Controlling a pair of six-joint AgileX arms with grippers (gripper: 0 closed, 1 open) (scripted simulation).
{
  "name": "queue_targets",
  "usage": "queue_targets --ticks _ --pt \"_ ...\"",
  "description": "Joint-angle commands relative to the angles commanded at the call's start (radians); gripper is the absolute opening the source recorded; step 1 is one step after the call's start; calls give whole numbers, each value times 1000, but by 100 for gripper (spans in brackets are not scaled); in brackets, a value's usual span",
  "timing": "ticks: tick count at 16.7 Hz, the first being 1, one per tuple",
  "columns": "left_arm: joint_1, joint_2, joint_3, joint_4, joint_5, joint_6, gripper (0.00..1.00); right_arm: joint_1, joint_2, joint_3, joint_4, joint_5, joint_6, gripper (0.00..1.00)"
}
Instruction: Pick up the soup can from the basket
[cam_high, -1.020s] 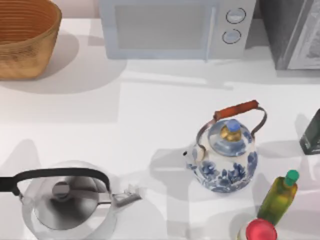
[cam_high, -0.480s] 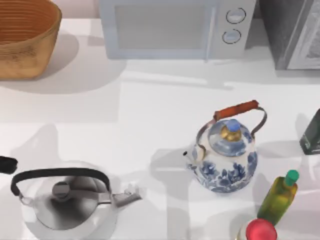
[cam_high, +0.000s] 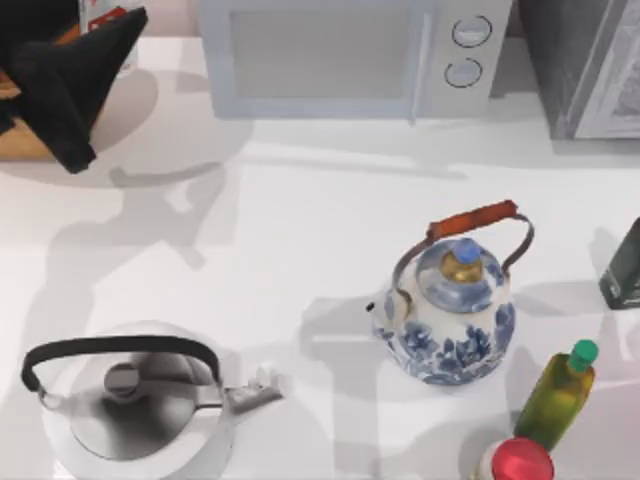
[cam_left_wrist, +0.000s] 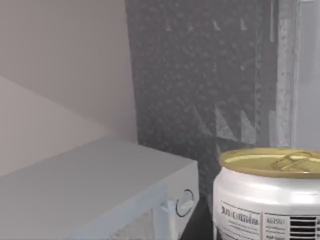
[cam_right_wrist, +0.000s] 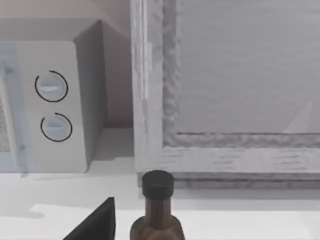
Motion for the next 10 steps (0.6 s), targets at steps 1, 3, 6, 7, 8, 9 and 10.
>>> queue_targets --ticks 1,3,6,7,8,9,10 --pt "-14 127 60 64 70 4 0 0 0 0 0 0 0 100" --pt "-41 381 171 191 202 13 0 0 0 0 0 0 0 100" --pt "-83 746 314 369 369 26 0 0 0 0 0 0 0 100" --pt "-96 858 354 424 414 29 0 0 0 0 0 0 0 100" --pt "-109 962 390 476 452 33 0 0 0 0 0 0 0 100" --pt "-121 1056 422 525 484 36 0 0 0 0 0 0 0 100" --pt "-132 1139 449 569 509 38 0 0 0 0 0 0 0 100"
